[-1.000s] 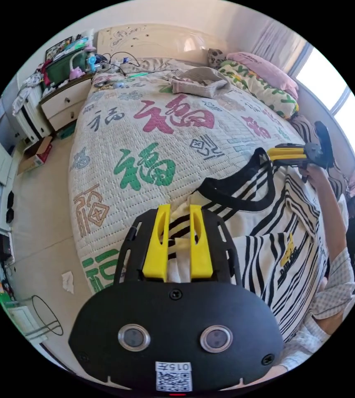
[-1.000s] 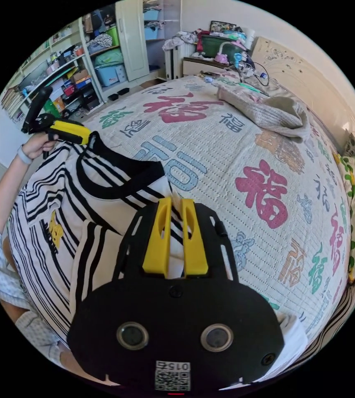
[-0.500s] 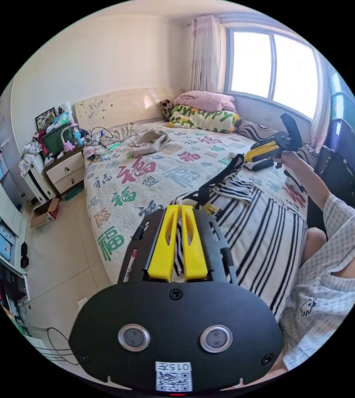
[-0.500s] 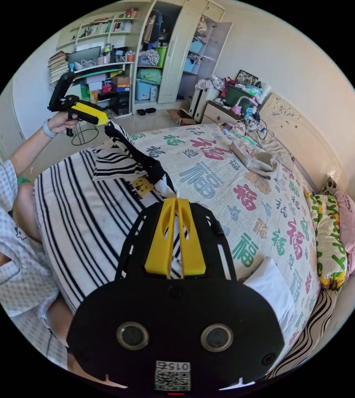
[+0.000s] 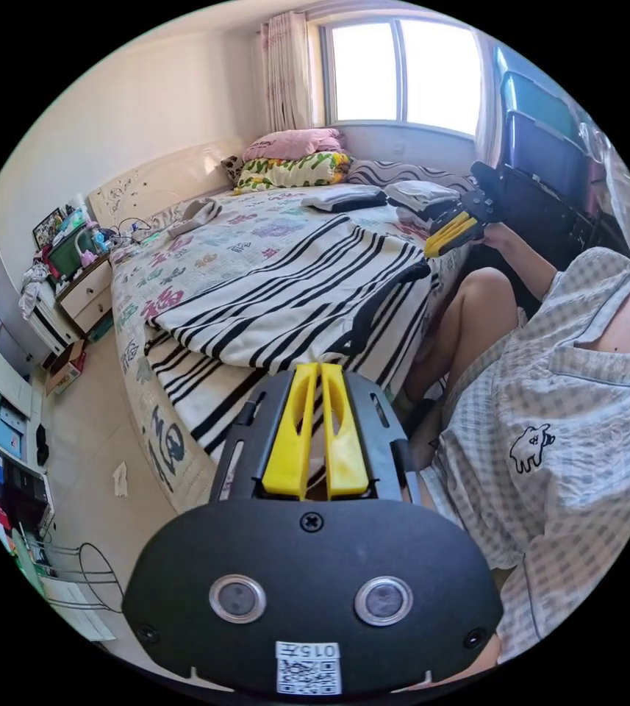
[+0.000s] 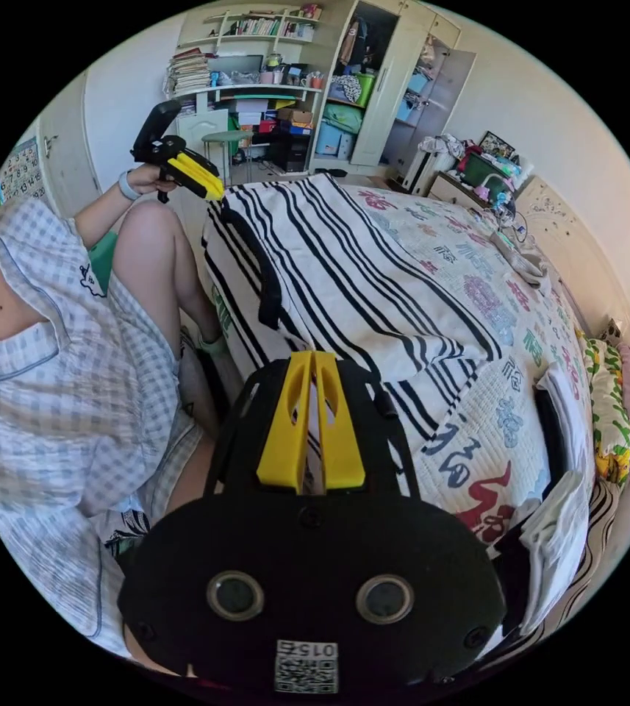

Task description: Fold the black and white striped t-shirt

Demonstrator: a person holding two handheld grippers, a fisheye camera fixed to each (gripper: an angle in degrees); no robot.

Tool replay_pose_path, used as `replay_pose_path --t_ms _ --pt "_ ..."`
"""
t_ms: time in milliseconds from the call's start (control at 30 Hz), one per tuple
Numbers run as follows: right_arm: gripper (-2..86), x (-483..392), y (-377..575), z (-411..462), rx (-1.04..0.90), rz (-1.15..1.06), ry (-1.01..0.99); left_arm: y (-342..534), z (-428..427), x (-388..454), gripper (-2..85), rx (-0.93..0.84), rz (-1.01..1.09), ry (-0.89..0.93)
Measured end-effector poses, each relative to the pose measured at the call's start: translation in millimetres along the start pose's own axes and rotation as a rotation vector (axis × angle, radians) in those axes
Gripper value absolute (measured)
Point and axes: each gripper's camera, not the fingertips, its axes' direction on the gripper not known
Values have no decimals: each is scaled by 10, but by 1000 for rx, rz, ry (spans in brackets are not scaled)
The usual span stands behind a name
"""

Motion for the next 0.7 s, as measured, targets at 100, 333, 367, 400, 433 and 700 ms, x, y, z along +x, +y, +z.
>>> replay_pose_path --t_ms 100,333,367,400,433,700 --pt "-10 -119 141 0 -14 19 -6 96 4 213 1 -33 35 -16" --pt "-3 -268 249 204 -151 -12 16 160 188 395 4 -147 78 -43" --pt "-1 -244 255 218 -157 -6 7 146 214 391 4 -166 79 -46" --pt "8 -159 266 217 -160 23 -20 108 278 358 7 -218 70 -37" --pt "24 -30 285 172 -150 67 -66 74 342 296 11 -289 52 -12" --pt "83 1537 629 -488 257 544 -83 -61 -576 -929 81 119 -263 -12"
